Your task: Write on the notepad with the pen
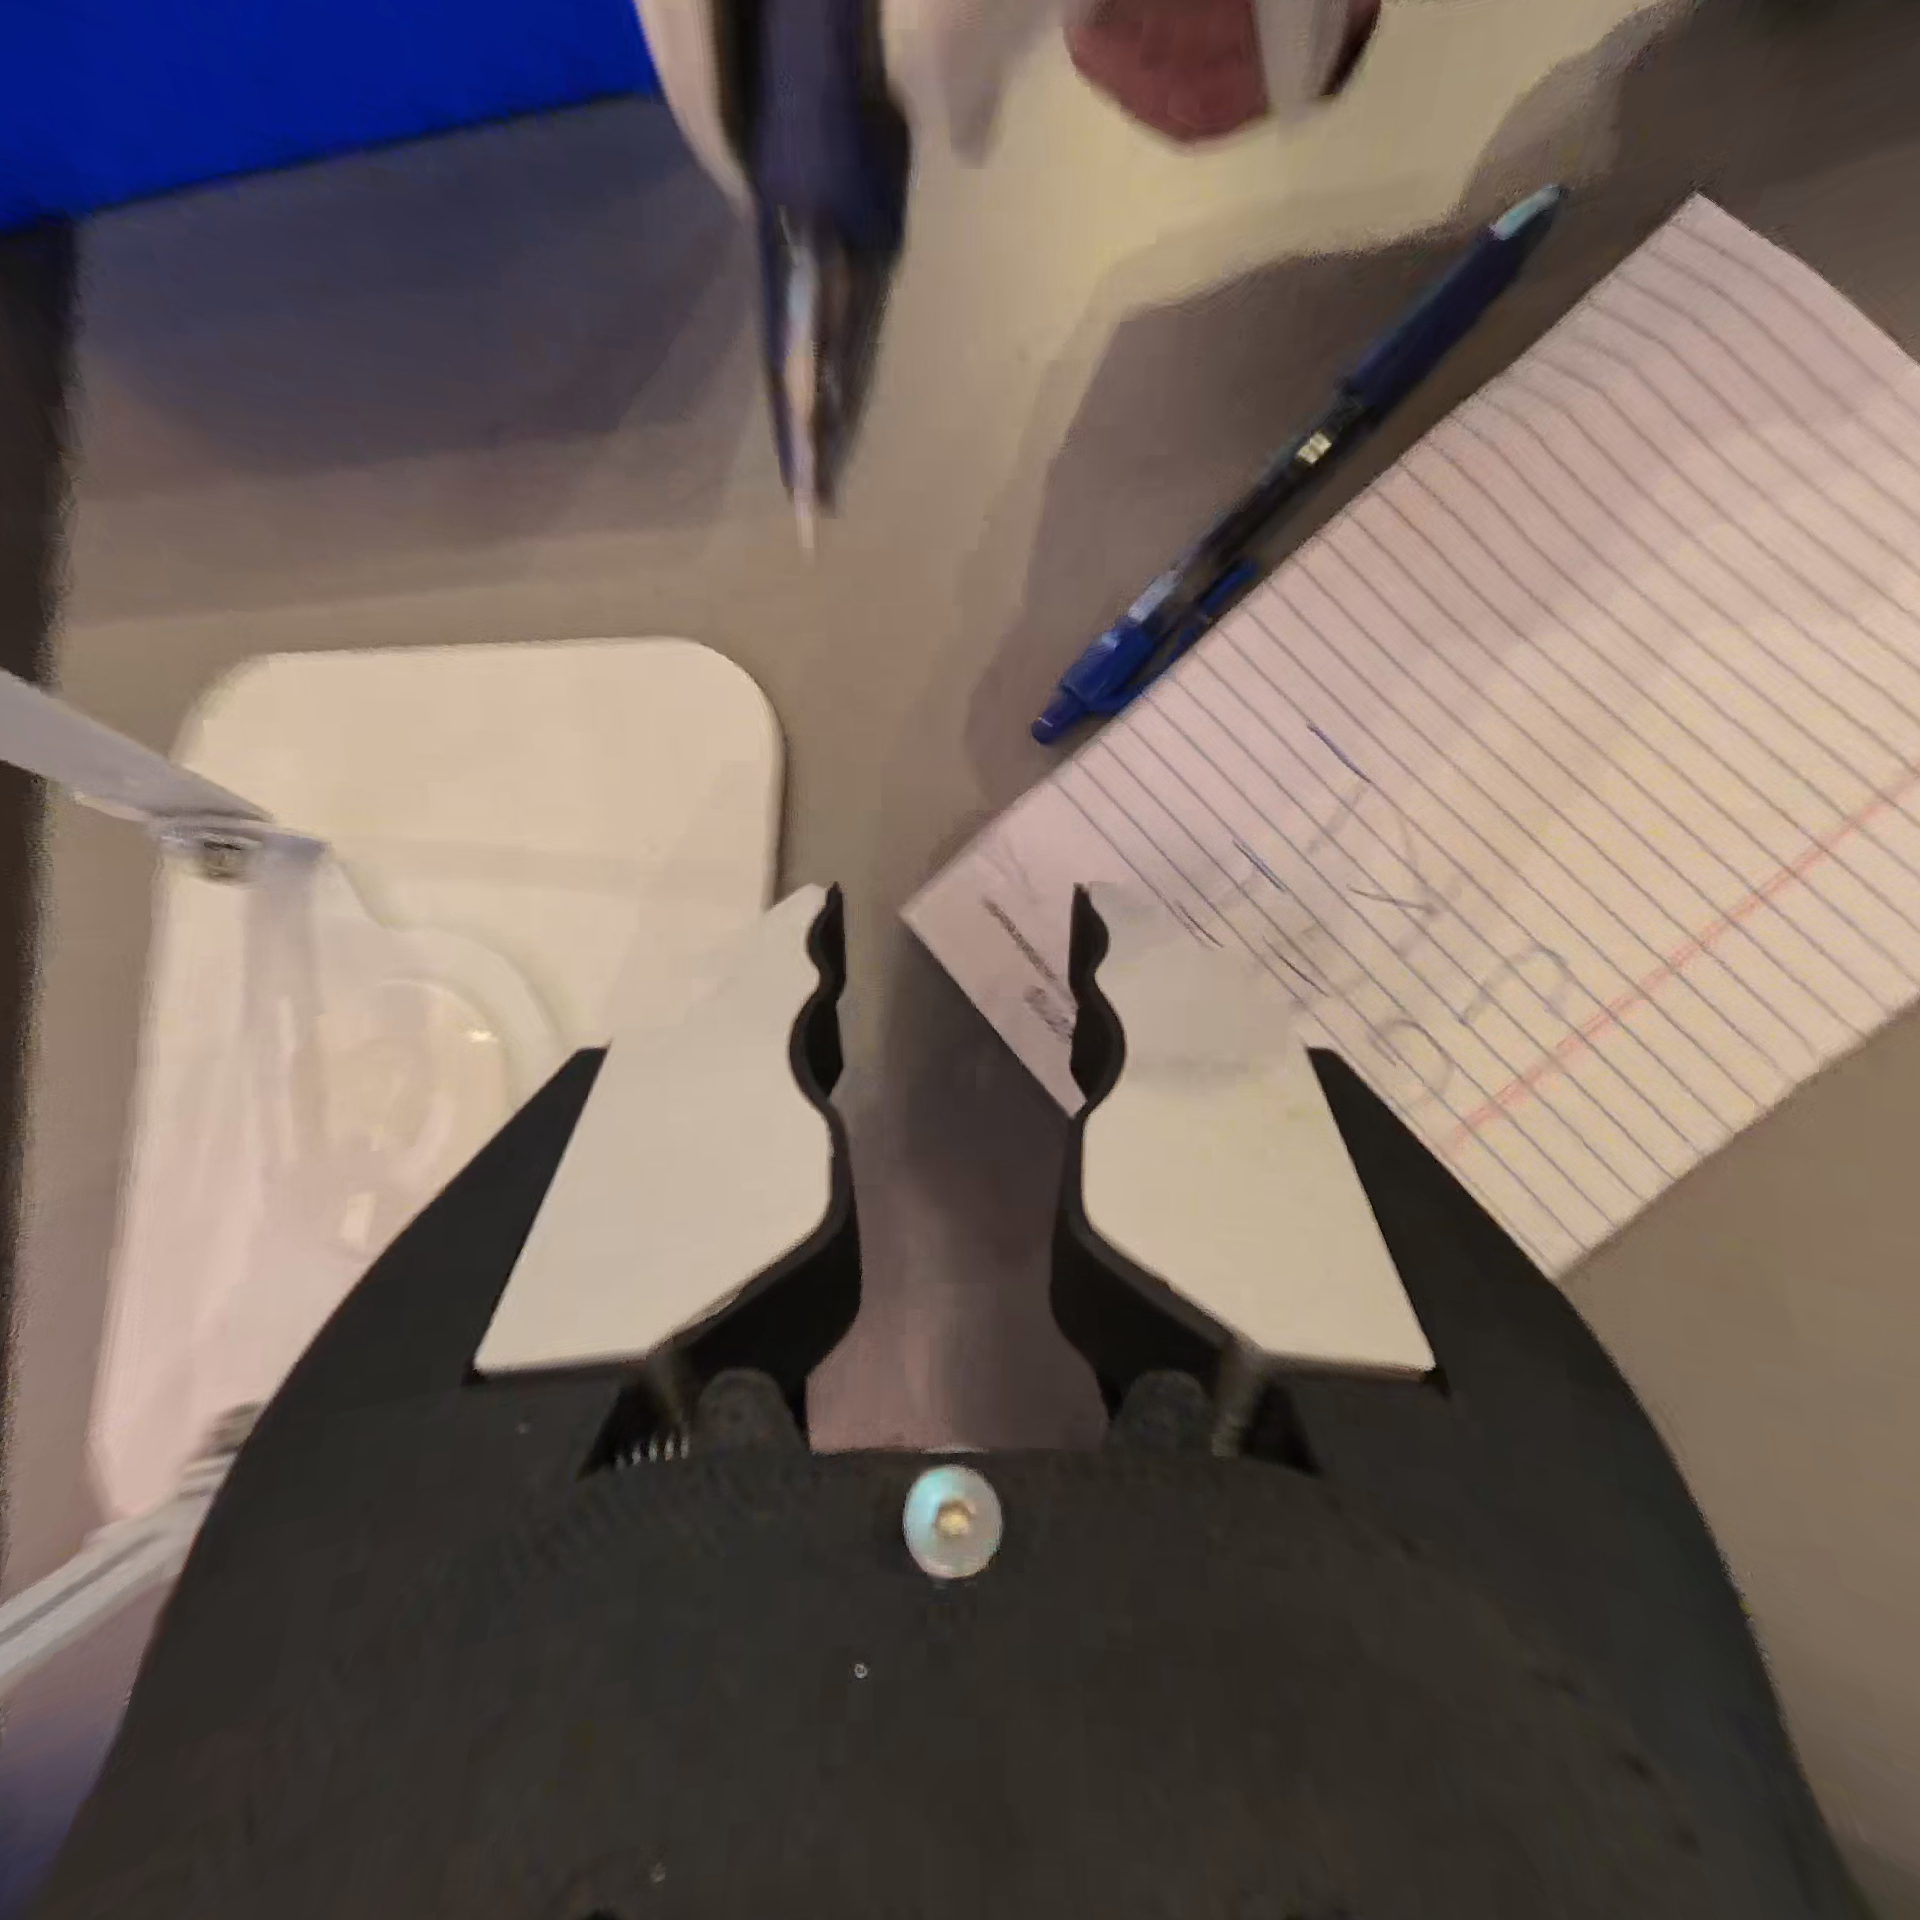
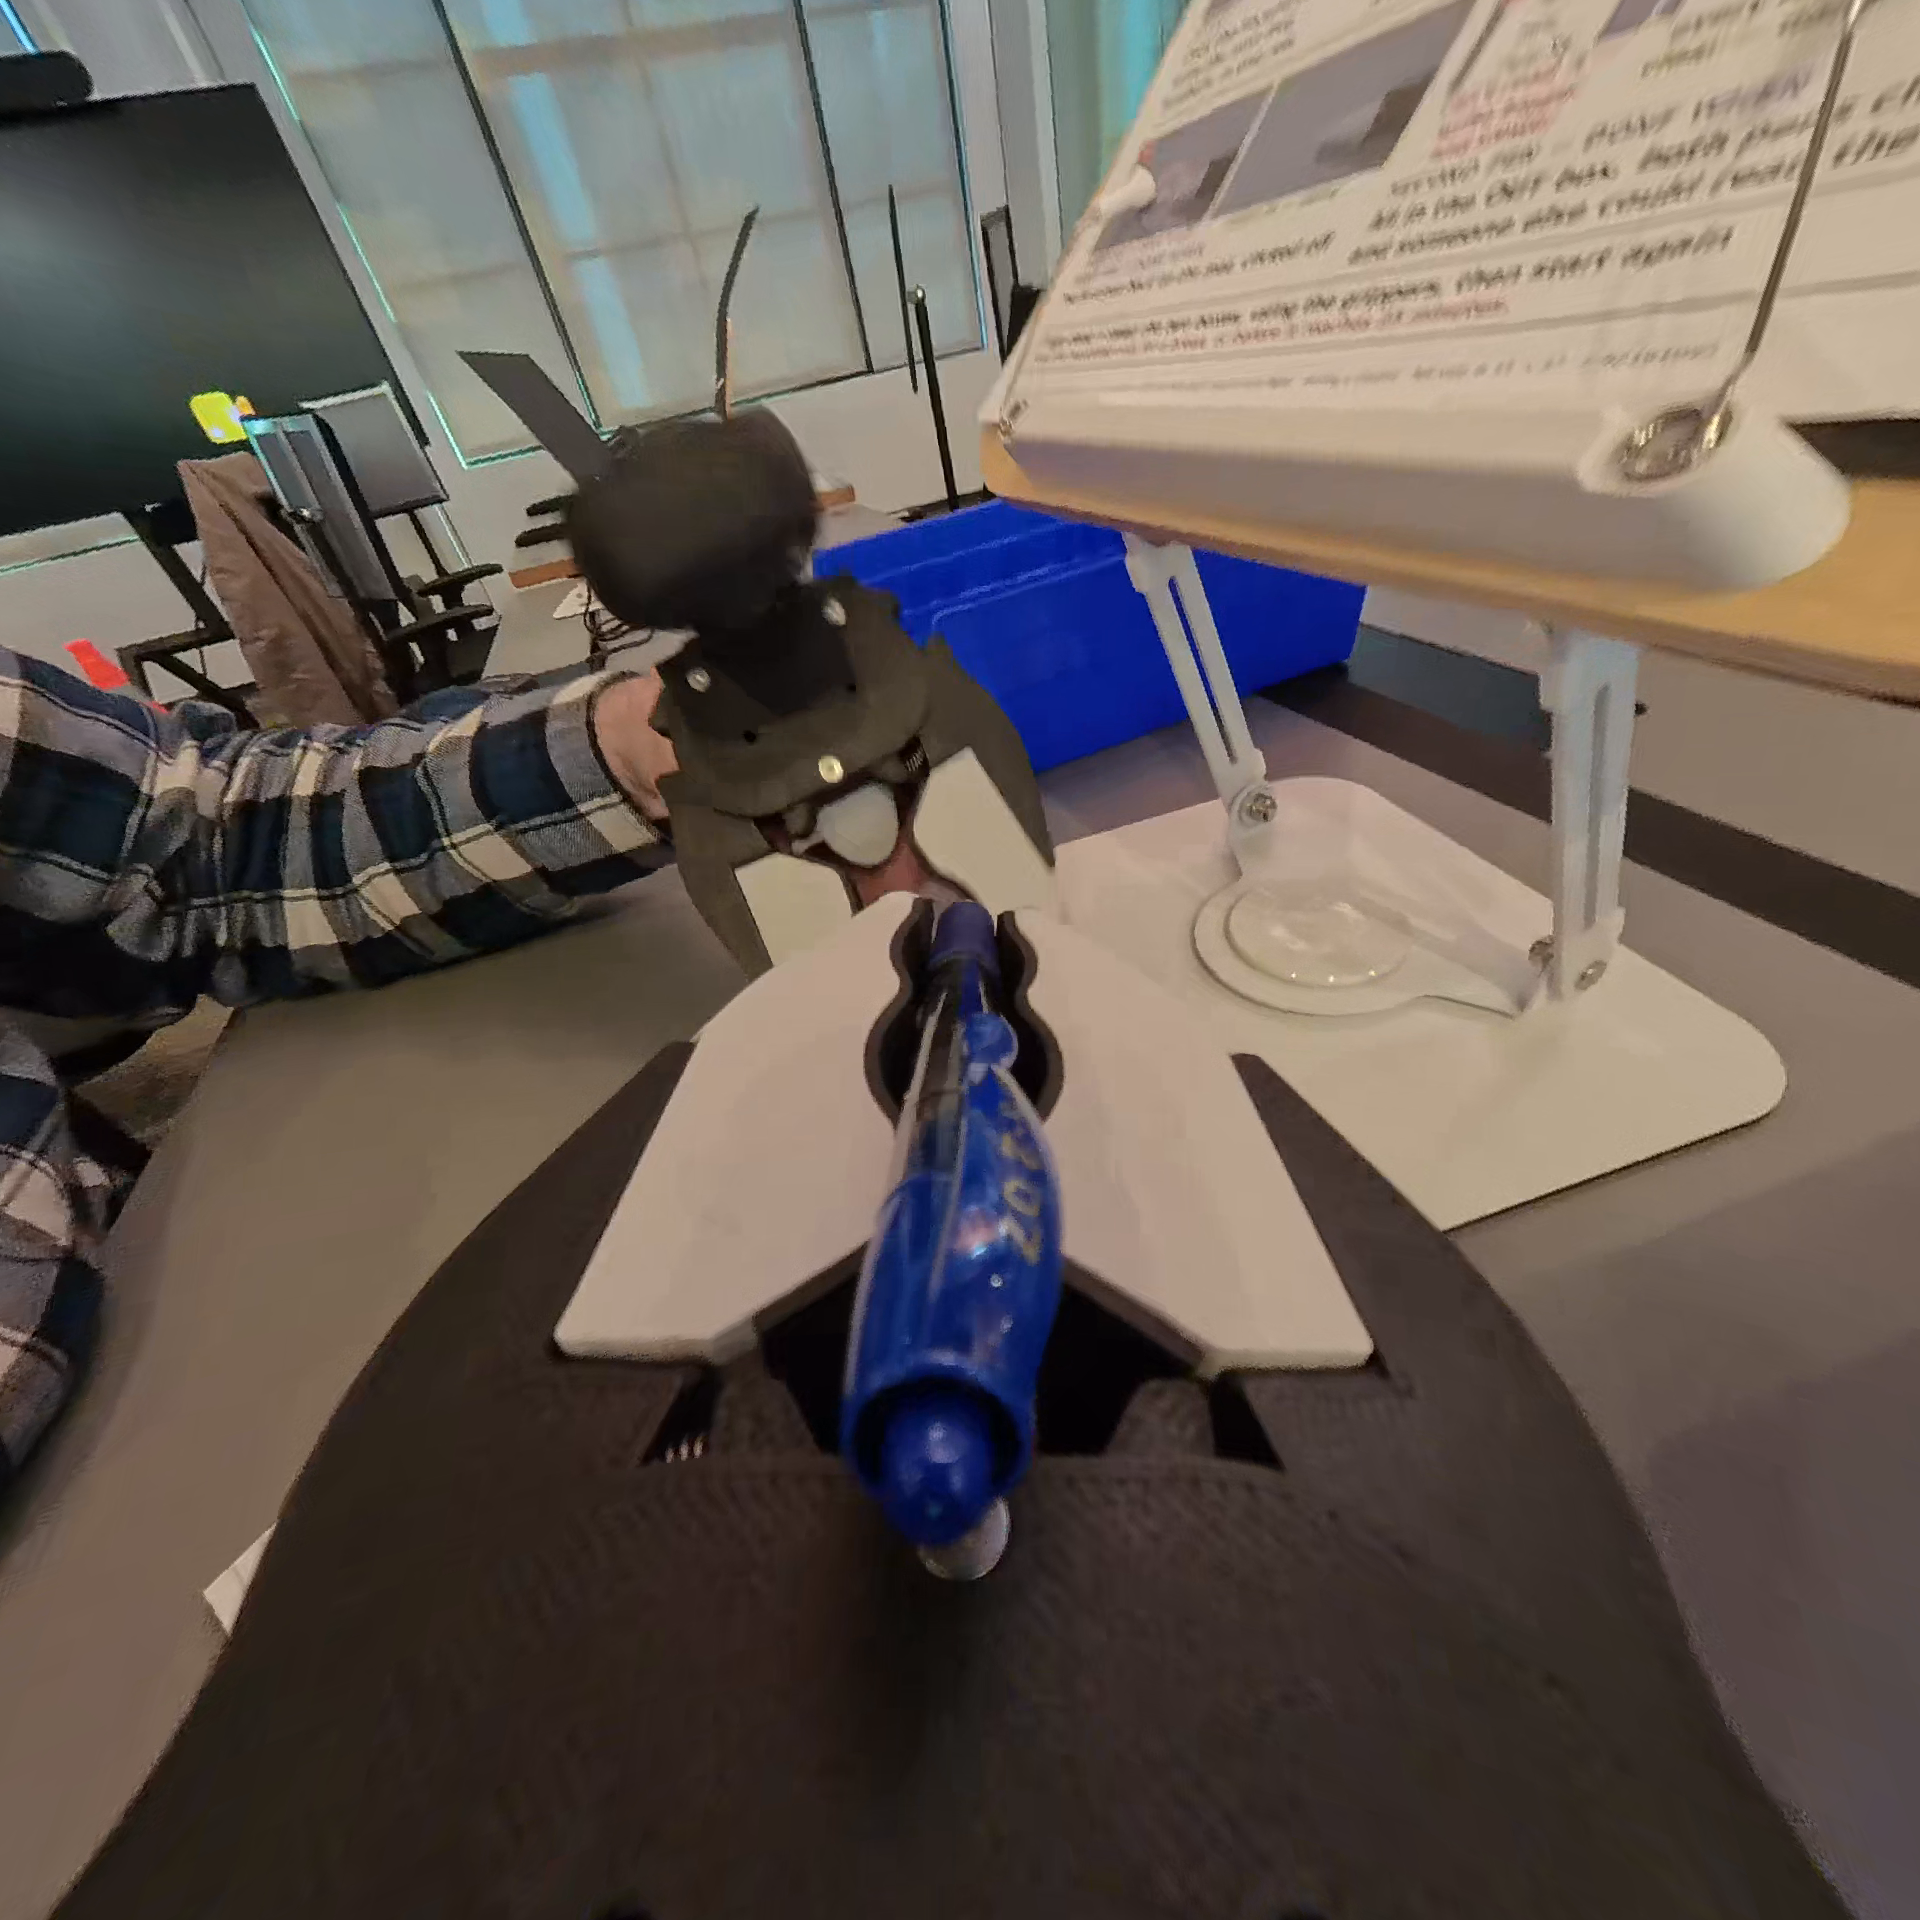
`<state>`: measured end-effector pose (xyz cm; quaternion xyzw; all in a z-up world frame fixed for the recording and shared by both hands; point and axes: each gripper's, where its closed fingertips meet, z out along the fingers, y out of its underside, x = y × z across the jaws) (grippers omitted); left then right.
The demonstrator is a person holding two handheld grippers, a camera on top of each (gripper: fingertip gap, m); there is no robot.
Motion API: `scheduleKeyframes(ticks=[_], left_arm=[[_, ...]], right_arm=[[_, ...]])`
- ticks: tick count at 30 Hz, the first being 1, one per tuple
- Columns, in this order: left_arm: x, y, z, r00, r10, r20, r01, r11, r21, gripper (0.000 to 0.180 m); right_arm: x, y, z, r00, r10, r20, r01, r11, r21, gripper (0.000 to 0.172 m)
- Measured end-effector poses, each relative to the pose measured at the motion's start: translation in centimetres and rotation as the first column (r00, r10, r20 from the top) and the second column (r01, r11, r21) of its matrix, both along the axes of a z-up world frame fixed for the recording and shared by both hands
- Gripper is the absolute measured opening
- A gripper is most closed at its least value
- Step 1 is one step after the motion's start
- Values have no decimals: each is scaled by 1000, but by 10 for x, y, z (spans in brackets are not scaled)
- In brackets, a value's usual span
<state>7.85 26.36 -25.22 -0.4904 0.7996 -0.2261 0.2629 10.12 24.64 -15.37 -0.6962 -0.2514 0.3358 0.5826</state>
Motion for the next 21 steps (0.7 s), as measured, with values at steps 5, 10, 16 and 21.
scheduleKeyframes(ticks=[5, 10, 16, 21], left_arm=[[26, 6, 53, 955, 15, 297, -58, 989, 137, 46], [41, 3, 65, 897, 3, 441, -124, 962, 245, 34], [47, 1, 56, 902, 35, 430, -160, 953, 258, 9], [48, 1, 60, 897, 59, 438, -188, 948, 258, 9]], right_arm=[[8, 9, -1, 987, 5, -161, -16, 997, -69, 12], [8, 12, -12, 976, 15, -217, -44, 991, -130, 12], [8, 13, -13, 965, 6, -261, -50, 986, -160, 12], [9, 13, -7, 964, -11, -266, -29, 989, -145, 13]])
